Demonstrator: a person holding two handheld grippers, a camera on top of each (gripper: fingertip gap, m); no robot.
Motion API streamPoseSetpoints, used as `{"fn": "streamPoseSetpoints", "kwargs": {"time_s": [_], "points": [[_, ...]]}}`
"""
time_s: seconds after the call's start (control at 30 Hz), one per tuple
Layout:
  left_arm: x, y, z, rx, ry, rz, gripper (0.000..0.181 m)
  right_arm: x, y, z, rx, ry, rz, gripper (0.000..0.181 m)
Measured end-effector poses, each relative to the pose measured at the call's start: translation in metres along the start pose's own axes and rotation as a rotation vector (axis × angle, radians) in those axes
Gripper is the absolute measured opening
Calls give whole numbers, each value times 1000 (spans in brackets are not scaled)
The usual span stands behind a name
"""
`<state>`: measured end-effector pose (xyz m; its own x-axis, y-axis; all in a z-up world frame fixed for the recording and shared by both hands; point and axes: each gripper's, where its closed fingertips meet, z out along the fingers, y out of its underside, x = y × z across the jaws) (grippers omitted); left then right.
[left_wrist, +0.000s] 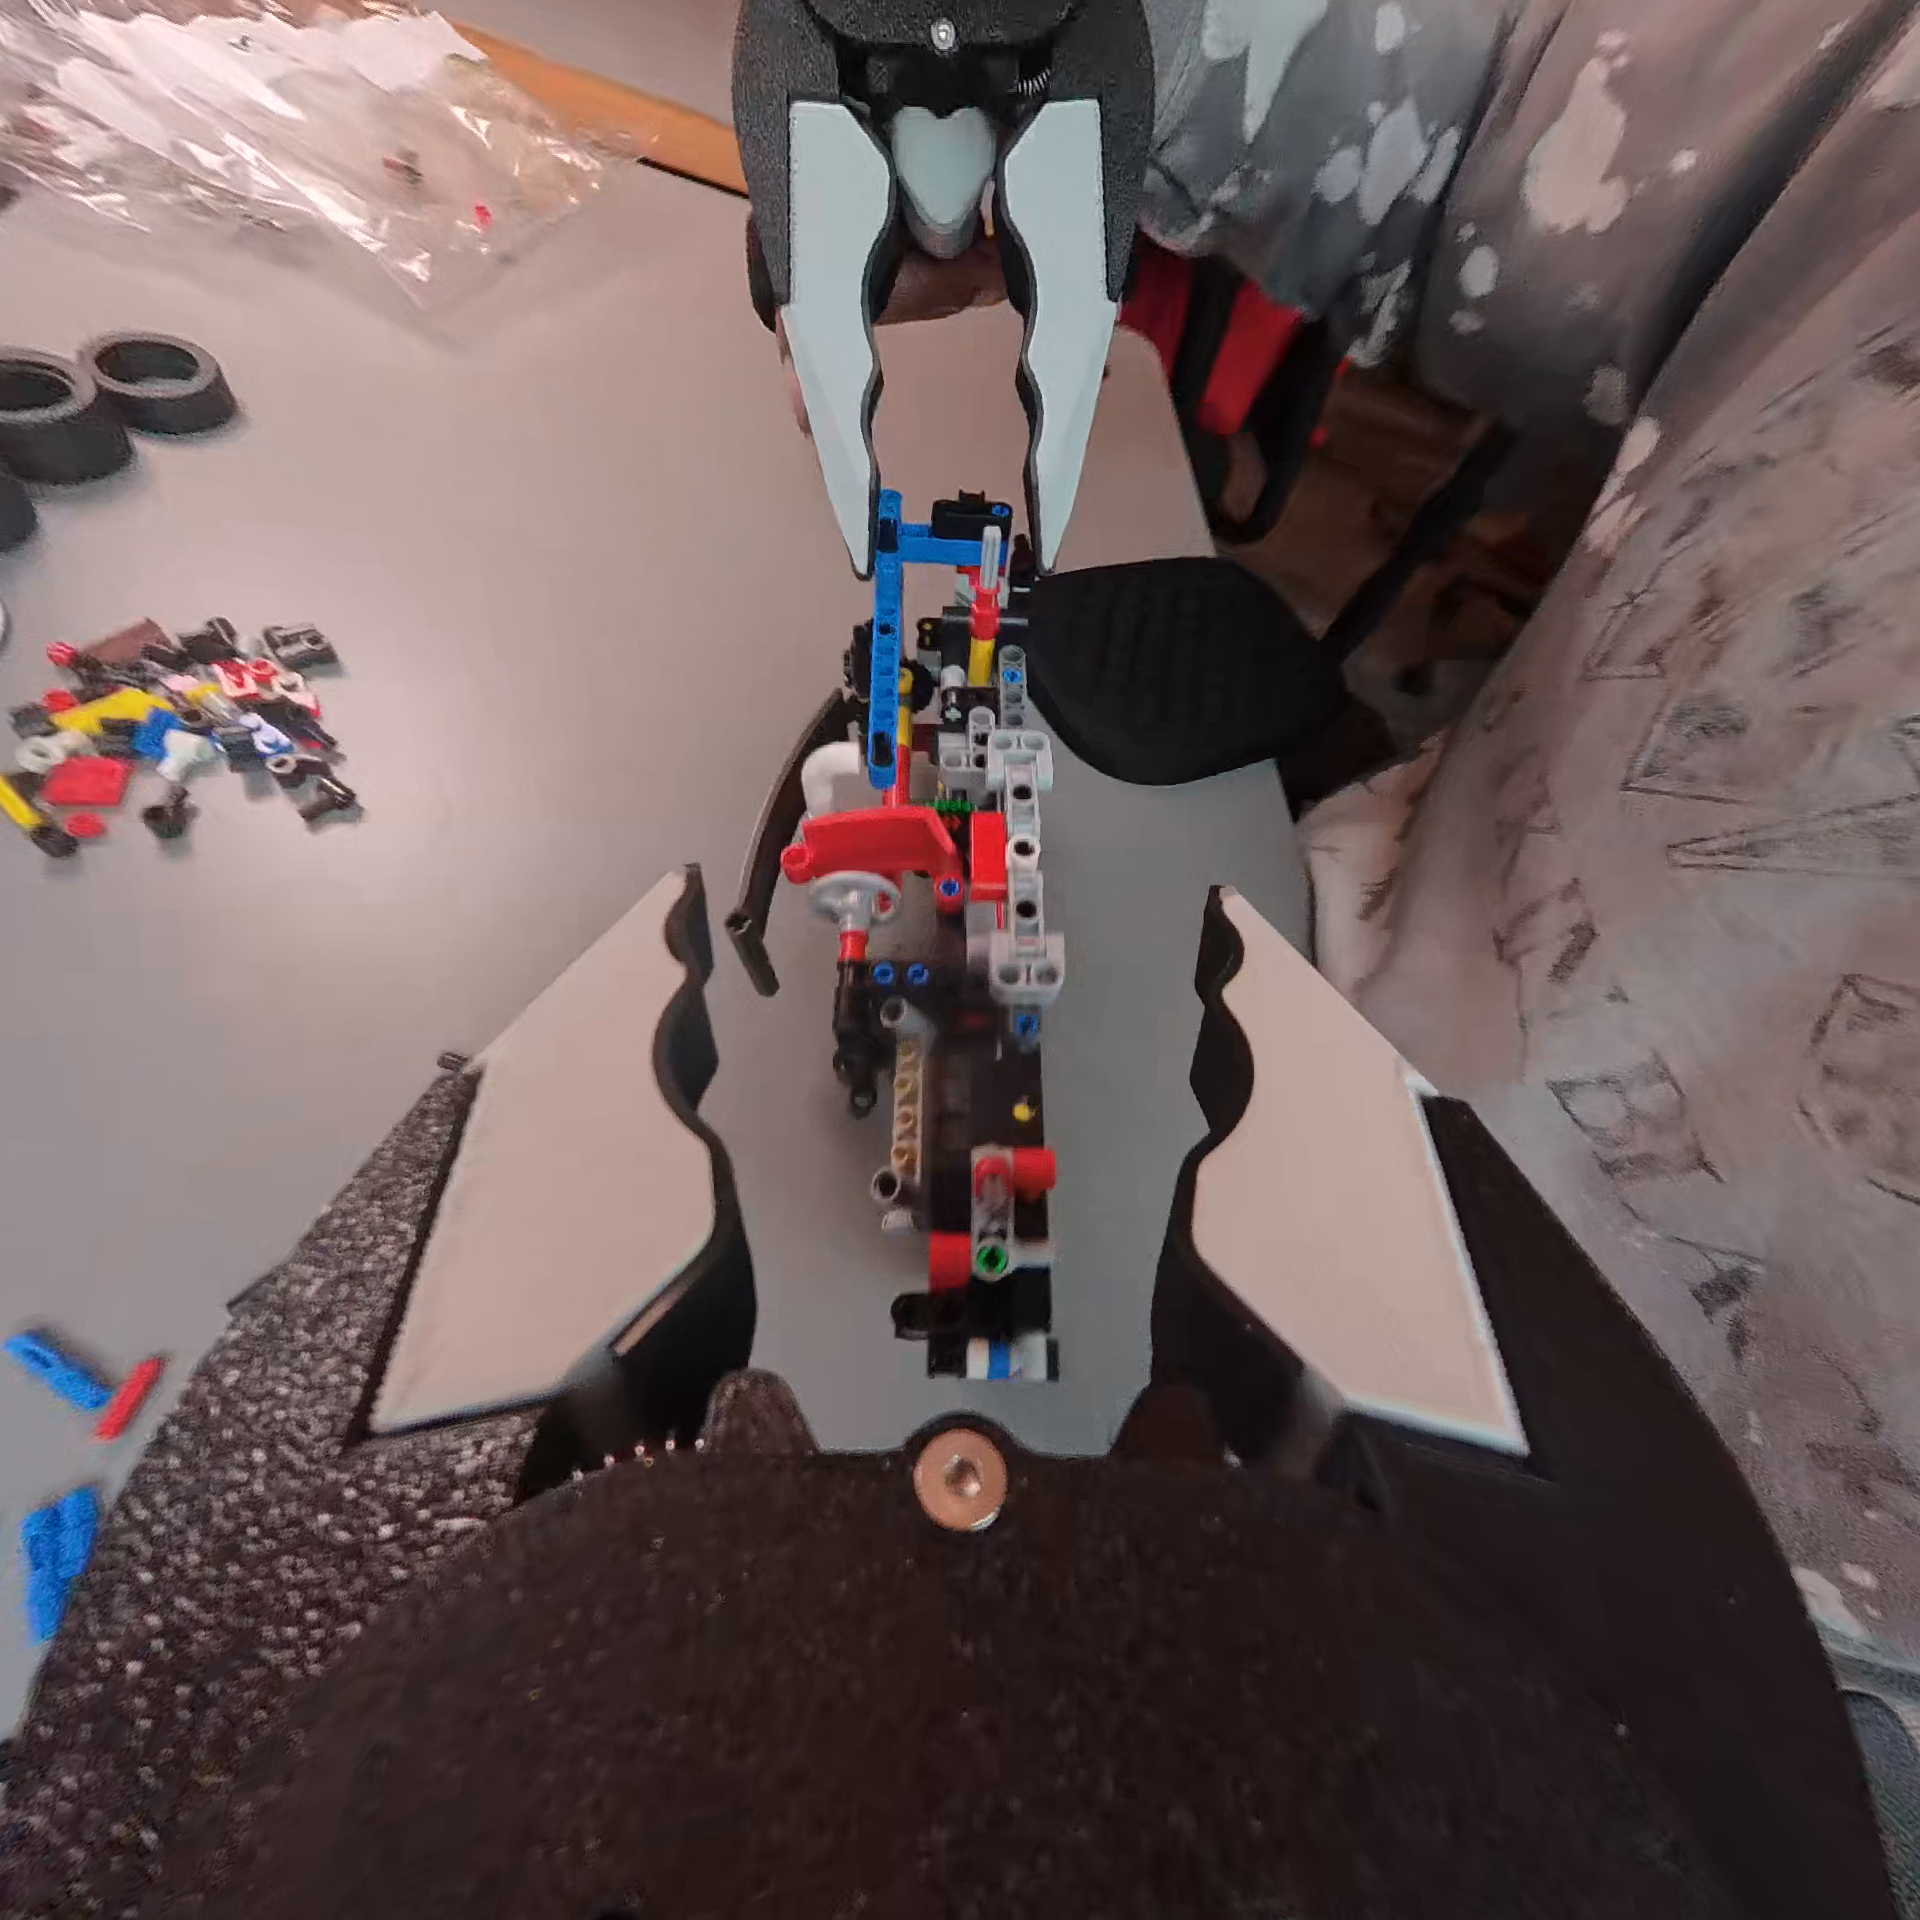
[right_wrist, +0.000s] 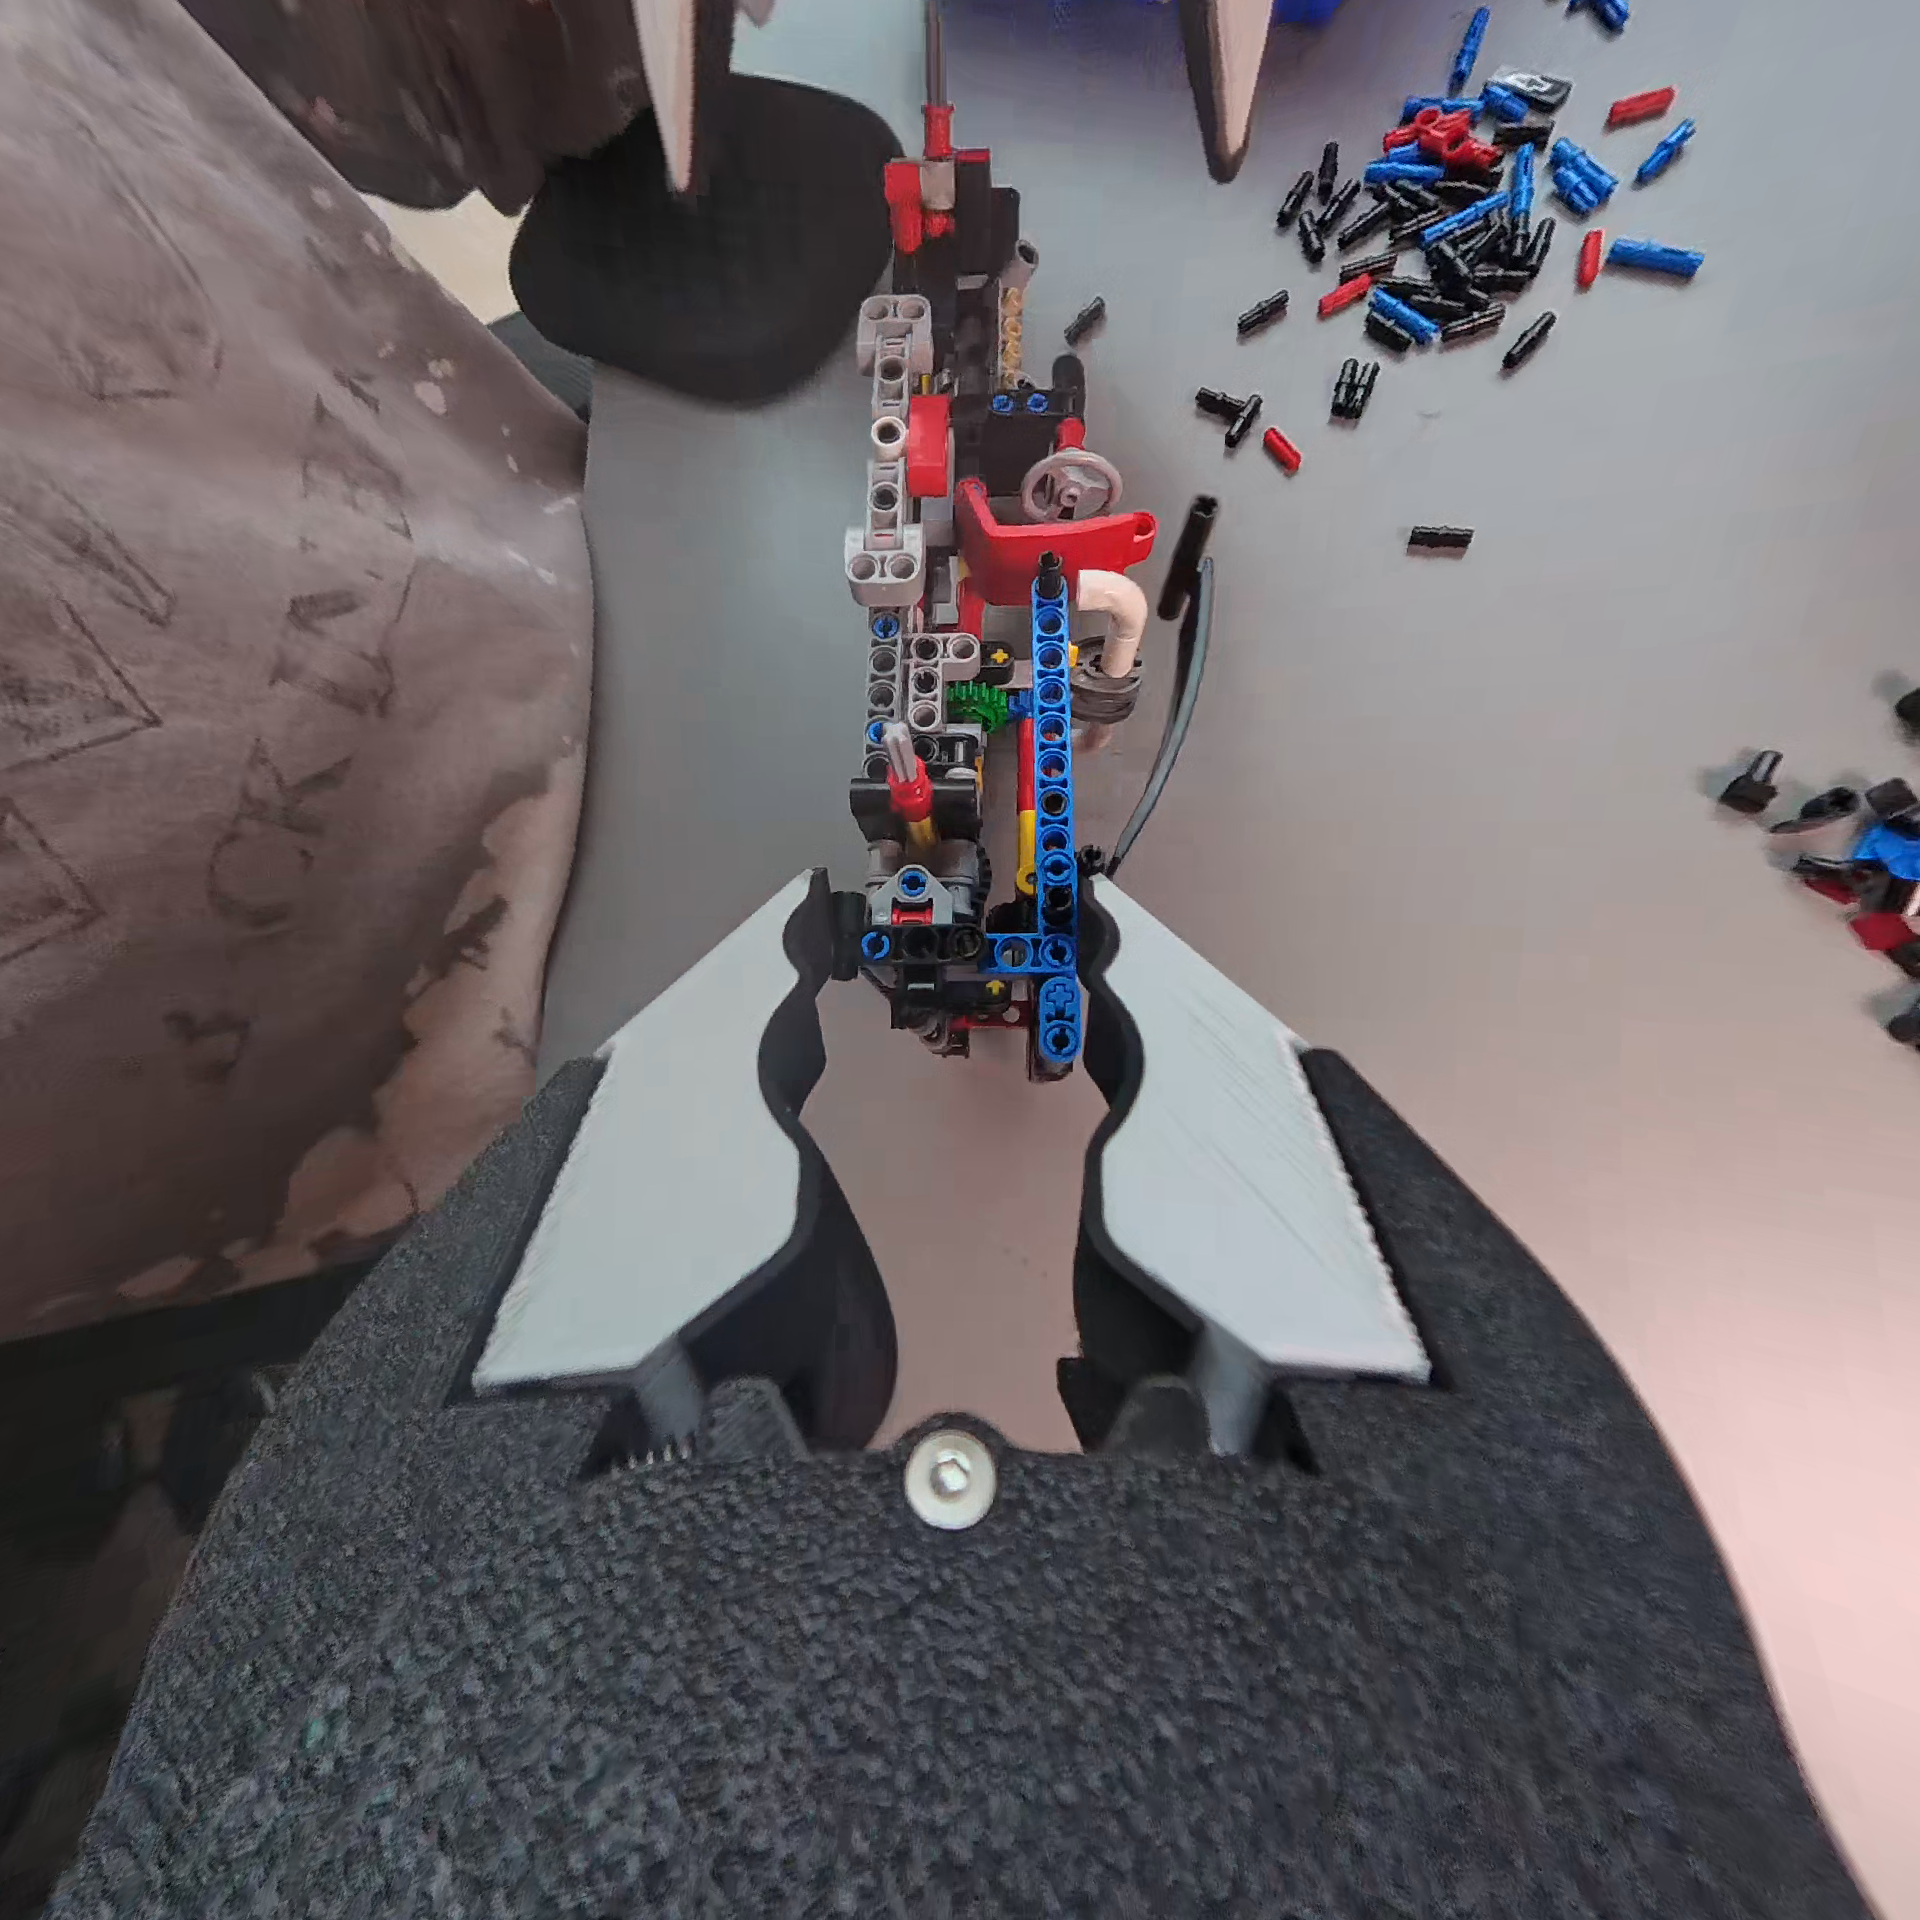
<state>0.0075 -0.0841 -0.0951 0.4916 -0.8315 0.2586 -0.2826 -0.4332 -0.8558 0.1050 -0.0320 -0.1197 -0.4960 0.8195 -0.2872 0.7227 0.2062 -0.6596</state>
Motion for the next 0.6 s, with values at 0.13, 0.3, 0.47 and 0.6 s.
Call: {"fn": "streamPoseSetpoints", "kwargs": {"time_s": [0.13,0.3,0.47,0.6], "points": [[19,-10,39,-223,-25,137,95,-10,-8,13,30,-1,40,47],[18,11,83,-515,77,159,103,-24,-16,23,47,10,-54,46],[38,30,97,-601,186,165,72,-37,-13,22,68,46,-150,47],[42,35,102,-563,144,193,49,-46,-8,15,84,14,-196,39]]}}
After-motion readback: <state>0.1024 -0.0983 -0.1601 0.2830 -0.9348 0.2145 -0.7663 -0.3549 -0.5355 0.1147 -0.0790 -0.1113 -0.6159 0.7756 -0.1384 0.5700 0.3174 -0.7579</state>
